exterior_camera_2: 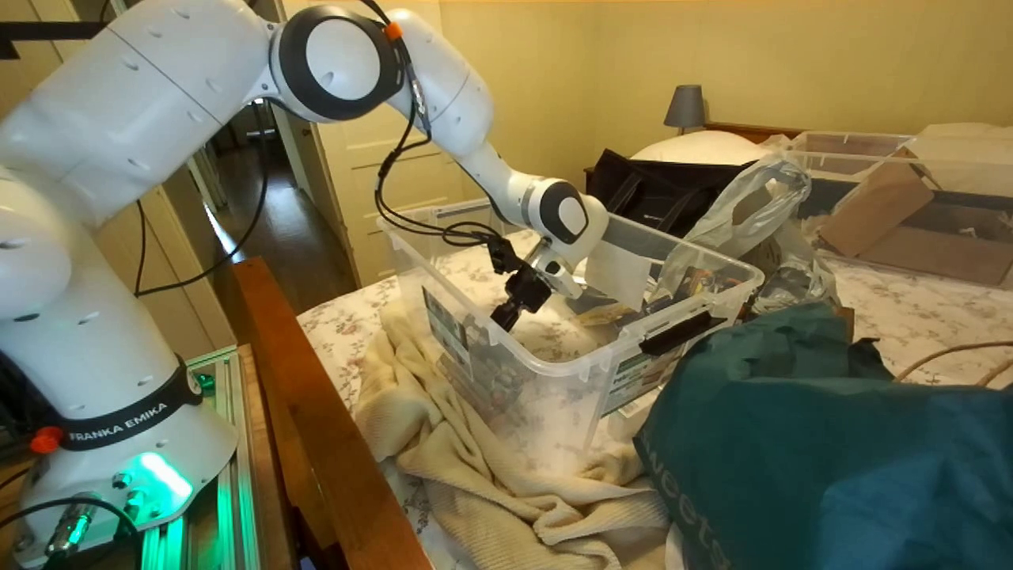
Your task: Remove the black pack from the clear bowl and put it on the bed
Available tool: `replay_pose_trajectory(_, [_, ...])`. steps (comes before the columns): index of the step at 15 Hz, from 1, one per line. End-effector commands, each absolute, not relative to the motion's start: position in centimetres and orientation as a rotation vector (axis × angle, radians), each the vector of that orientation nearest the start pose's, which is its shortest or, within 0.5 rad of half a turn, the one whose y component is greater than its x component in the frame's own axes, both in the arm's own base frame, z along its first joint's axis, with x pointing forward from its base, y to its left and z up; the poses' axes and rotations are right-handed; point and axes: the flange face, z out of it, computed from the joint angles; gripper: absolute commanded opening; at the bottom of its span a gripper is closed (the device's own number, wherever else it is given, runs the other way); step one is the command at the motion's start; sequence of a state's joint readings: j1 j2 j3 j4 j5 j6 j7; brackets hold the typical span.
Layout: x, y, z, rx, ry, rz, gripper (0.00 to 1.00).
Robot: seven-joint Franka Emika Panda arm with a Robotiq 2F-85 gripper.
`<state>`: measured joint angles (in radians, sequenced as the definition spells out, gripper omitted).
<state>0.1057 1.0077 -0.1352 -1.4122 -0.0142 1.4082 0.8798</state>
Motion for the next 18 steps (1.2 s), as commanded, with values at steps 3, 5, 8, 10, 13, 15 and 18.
replay_pose_trajectory(3, [58.6, -0.9, 6.2, 2.164, -1.010, -1.155, 0.00])
replay_pose_trajectory(5, [58.6, -1.4, 6.3, 2.150, -0.988, -1.176, 0.00])
replay_pose_trajectory(8, [59.0, -1.2, 7.5, 2.122, -0.985, -1.138, 0.00])
replay_pose_trajectory(10, [59.2, -1.0, 7.9, 2.113, -0.974, -1.120, 0.00])
replay_pose_trajectory(13, [59.4, -1.0, 8.0, 2.121, -0.957, -1.113, 0.00])
replay_pose_trajectory(15, [59.5, -0.9, 7.9, 2.144, -0.959, -1.114, 0.00])
replay_pose_trajectory(18, [59.9, -0.7, 7.6, 2.206, -1.015, -1.100, 0.00])
